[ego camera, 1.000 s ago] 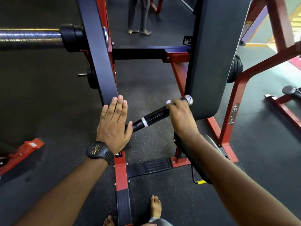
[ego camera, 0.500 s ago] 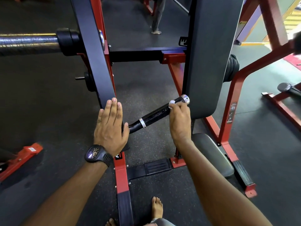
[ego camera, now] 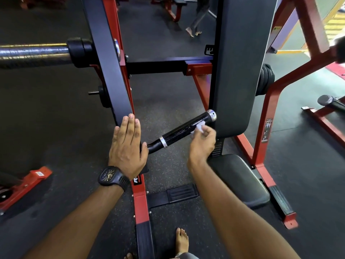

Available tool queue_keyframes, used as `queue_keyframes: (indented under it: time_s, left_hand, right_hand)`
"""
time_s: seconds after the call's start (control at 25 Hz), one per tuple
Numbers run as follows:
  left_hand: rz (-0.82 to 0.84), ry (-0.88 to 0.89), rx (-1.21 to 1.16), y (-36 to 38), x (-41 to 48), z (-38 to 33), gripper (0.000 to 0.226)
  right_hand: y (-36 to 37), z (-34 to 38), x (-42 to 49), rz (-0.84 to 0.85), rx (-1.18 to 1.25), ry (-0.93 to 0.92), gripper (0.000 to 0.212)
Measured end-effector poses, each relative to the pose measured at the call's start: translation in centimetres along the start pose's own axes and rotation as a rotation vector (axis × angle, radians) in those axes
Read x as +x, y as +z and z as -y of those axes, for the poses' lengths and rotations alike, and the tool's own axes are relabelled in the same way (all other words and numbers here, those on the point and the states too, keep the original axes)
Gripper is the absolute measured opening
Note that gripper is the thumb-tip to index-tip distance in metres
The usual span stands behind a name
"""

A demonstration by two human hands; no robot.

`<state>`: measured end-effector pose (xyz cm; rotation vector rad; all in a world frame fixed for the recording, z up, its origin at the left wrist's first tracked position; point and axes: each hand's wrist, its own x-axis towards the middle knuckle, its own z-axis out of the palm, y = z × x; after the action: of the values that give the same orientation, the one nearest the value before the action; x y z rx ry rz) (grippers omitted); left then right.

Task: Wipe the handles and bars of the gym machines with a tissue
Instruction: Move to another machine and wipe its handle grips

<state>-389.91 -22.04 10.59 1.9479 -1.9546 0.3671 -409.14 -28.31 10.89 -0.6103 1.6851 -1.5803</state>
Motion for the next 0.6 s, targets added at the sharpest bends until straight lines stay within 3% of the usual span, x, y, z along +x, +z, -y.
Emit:
queue_keyframes:
  time_s: [0.08,0.2,0.36,0.44,0.6]
  left_hand:
    - [-0.002,0.001,0.008,0.0,0.1,0.1,0.074]
    - [-0.004,0.0,0.006,0.1,0.0,0.0,0.074]
    - [-0.023,0.008,-0.002,0.0,0.1,0.0,0.073]
    - [-0.025,0.004,-0.006,0.1,0.0,0.0,0.073]
    - [-0.021,0.007,-0.003,0.0,0.0,0.1,0.073]
  right_hand:
    - [0.4,-0.1,0.0,0.012,0.079,0.016,0.008]
    - [0.6,0.8,2.0,-0.101,0.182,0.08,0.011]
    - [0.4,-1.2,0.9,0.076,0.217,0.148,0.024]
    - [0.6,-1.5,0.9,0.029,0.249,0.123,0.025]
    - [1.0,-2.4,-2.1,0.112,0.242,0.19,0.015]
